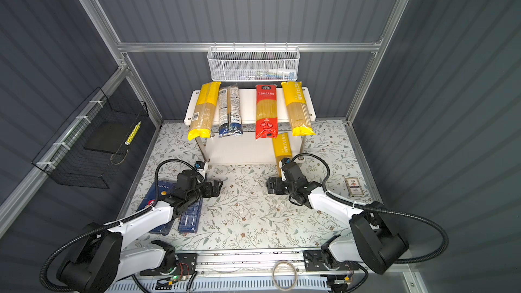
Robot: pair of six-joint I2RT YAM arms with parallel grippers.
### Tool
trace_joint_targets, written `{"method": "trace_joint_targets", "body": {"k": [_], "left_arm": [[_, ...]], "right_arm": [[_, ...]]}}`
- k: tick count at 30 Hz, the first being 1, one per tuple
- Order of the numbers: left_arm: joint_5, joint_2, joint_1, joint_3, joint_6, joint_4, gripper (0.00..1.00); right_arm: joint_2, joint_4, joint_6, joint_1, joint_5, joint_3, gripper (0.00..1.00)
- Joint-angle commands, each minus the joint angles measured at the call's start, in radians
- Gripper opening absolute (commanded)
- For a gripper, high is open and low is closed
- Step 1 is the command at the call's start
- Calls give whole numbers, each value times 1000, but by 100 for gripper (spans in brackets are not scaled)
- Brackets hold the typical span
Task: Arrange pasta packages on shelves
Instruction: Place the pasta bag on the shelf, then move the pasta box to the center of the table.
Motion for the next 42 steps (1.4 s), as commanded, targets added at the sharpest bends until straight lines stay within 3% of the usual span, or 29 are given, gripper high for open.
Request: {"method": "trace_joint_targets", "body": {"k": [1,16,23,27,35,42], "left_arm": [[38,0,5,7,19,-13,100],[-3,-18,5,14,1,-42,100],[-135,-64,4,142,-136,-335,100],[-139,-83,-1,193,-220,-469,100],[-276,-55,-117,267,-270,-665,100],[-377,-1,-185,318,-317,-786,100]], "right_arm": [[28,38,0,-9,25,43,96],[142,52,-36,-11,-45,181,96],[152,-1,-70,32,-76,199,98],[100,-53,-79,109,-67,171,99],[-83,-50,-5,214,-16,51,99],[-122,18,7,239,-8,-1,99]]}}
